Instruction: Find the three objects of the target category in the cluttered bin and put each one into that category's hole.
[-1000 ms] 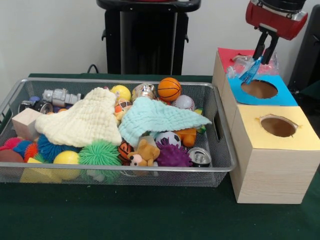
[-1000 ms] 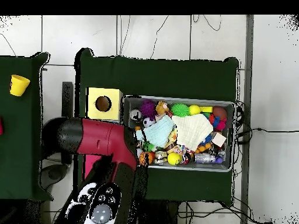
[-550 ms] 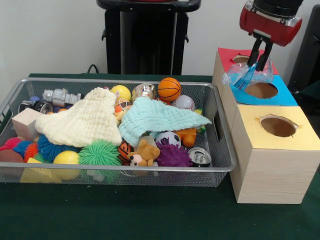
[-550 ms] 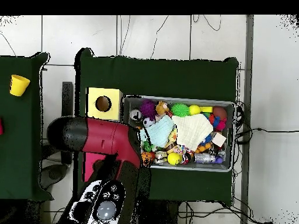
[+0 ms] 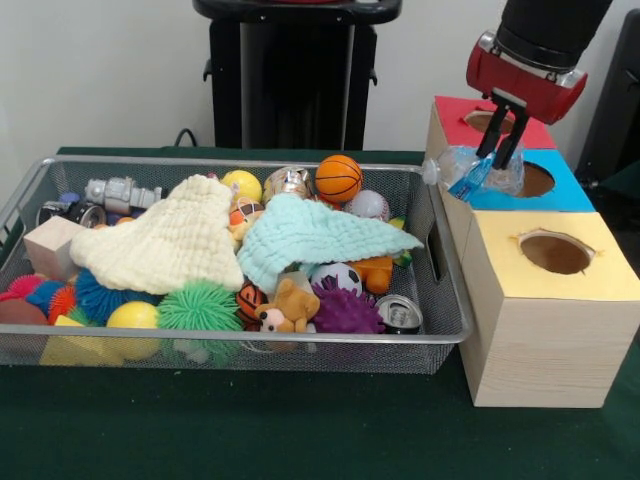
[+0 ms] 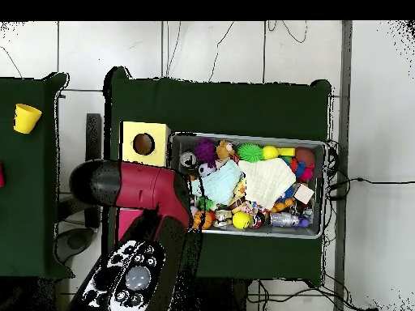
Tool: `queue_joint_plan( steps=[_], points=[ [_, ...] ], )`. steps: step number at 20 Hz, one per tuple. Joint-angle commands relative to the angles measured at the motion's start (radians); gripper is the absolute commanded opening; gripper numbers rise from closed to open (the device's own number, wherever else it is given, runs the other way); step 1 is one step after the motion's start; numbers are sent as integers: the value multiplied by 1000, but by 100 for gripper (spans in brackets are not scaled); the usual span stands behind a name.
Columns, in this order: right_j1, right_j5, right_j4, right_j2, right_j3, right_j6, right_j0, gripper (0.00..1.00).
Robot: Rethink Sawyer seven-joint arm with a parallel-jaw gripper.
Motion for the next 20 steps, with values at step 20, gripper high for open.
queue_joint_plan(
  steps=[20],
  points=[
    [228, 125, 41, -121, -122, 370, 121, 0]
  ],
)
